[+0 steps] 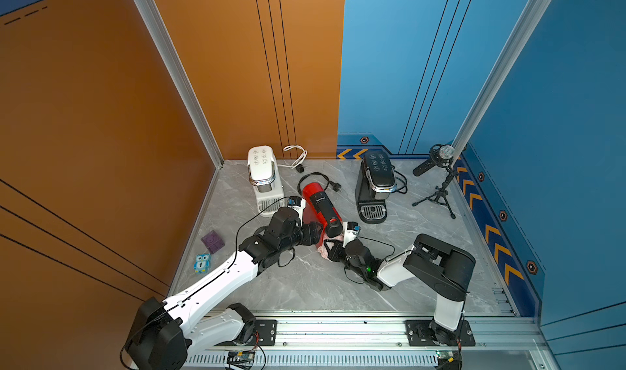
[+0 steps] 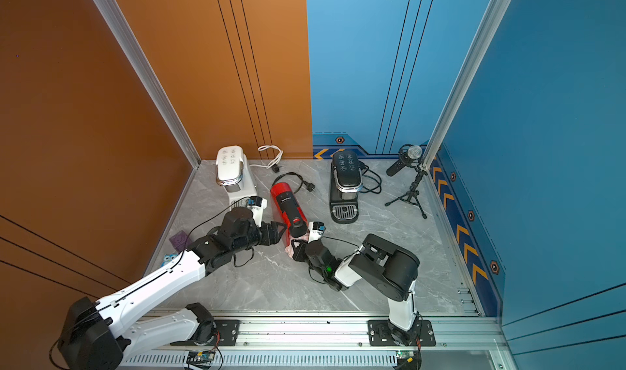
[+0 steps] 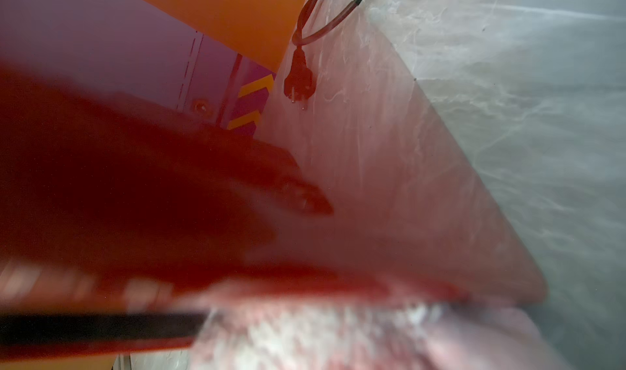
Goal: Wipe the surface of a coffee machine
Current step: Wipe the dirt from the surface of the coffee machine.
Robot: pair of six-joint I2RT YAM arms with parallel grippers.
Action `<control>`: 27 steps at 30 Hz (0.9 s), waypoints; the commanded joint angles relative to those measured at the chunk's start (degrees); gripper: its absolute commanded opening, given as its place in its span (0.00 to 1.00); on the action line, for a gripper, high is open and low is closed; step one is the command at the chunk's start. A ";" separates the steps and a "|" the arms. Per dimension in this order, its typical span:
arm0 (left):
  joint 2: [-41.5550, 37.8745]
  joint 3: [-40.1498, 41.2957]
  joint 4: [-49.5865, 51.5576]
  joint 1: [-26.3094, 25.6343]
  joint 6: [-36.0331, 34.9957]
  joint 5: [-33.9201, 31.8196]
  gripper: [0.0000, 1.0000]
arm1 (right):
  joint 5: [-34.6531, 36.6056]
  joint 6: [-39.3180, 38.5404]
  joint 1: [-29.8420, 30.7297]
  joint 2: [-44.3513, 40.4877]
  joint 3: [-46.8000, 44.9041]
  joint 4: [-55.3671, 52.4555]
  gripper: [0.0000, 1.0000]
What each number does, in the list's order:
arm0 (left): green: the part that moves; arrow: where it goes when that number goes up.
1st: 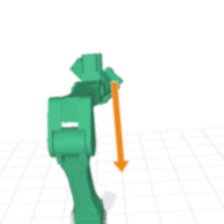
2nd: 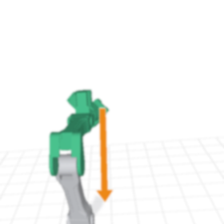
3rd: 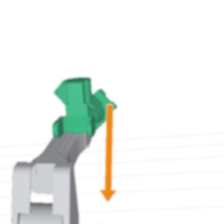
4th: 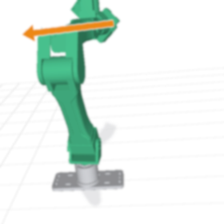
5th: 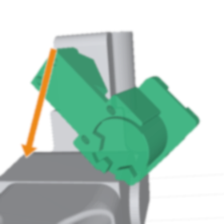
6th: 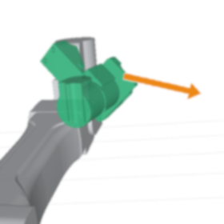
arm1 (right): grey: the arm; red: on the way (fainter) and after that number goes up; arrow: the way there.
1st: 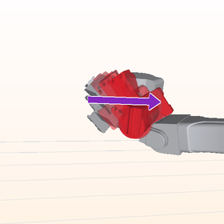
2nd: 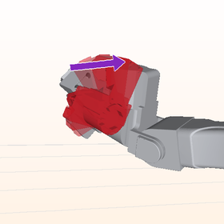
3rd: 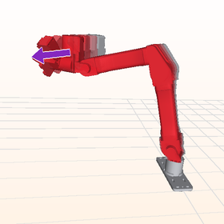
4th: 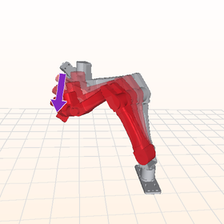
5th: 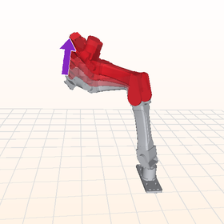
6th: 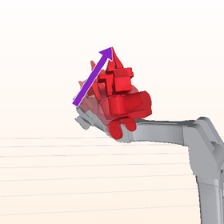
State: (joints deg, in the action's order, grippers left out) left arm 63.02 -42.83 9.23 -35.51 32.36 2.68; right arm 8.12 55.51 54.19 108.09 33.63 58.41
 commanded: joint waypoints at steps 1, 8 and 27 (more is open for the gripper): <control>0.14 2.23 0.90 0.46 -1.17 0.58 0.72 | -0.88 -1.58 -0.94 2.26 1.86 7.00 0.00; 0.78 3.36 0.52 0.48 -0.79 1.15 0.72 | 0.62 -4.13 0.16 3.26 1.37 13.98 0.00; 0.08 3.78 0.52 0.44 -0.54 0.92 0.72 | 8.89 -13.53 6.23 -4.05 -1.89 8.48 0.00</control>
State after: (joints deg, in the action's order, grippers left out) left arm 63.66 -40.05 9.50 -35.51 32.40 3.09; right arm 16.23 44.73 60.01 105.56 30.96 65.63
